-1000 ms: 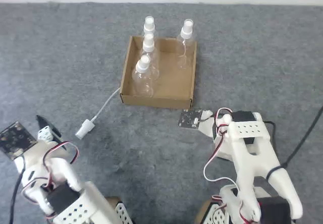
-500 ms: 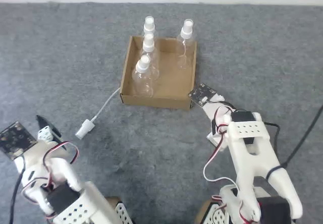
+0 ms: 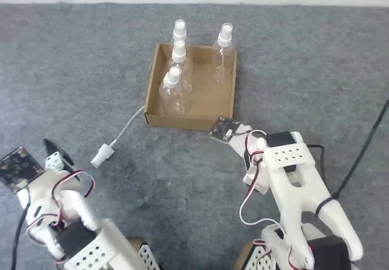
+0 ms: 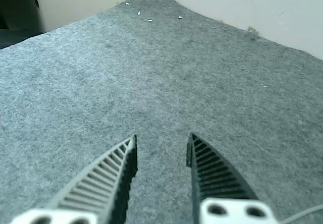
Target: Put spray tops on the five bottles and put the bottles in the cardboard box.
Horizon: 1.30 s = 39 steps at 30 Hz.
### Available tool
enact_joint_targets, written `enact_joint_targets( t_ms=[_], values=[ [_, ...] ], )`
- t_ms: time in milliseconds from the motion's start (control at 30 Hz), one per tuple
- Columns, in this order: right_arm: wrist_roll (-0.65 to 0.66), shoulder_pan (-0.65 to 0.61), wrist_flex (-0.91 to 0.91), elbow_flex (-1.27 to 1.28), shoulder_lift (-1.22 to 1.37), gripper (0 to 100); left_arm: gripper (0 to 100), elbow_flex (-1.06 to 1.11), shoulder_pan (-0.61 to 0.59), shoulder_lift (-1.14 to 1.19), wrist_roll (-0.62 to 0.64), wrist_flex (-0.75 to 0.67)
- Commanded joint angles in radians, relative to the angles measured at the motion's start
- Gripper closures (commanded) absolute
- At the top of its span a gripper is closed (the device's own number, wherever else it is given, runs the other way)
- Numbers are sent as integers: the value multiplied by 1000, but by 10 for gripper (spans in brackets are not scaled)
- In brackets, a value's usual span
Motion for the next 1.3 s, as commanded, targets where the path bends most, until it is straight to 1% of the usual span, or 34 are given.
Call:
enact_joint_targets(
  t_ms=[0, 200, 333, 467, 767, 933, 1167, 1200, 1267],
  values=[
    [100, -2, 18, -61, -39, 688, 844, -10, 5, -20, 5, -34],
    [215, 45, -19, -61, 27, 690, 844, -10, 5, -20, 5, -34],
    [249, 102, -90, -63, 99, 692, 844, -10, 5, -20, 5, -34],
    [281, 142, -96, -66, 116, 692, 844, -10, 5, -20, 5, -34],
    [281, 150, -90, -66, 42, 696, 844, -10, 6, -20, 5, -34],
    [281, 148, -91, -64, 41, 788, 844, -10, 6, -20, 5, -34],
    [276, 163, -88, -66, 28, 844, 844, -10, 6, -20, 5, -34],
    [269, 160, -88, -66, 21, 855, 844, -10, 6, -20, 5, -34],
    [201, 157, -81, -66, -7, 876, 844, -10, 6, -20, 5, -34]
  ],
)
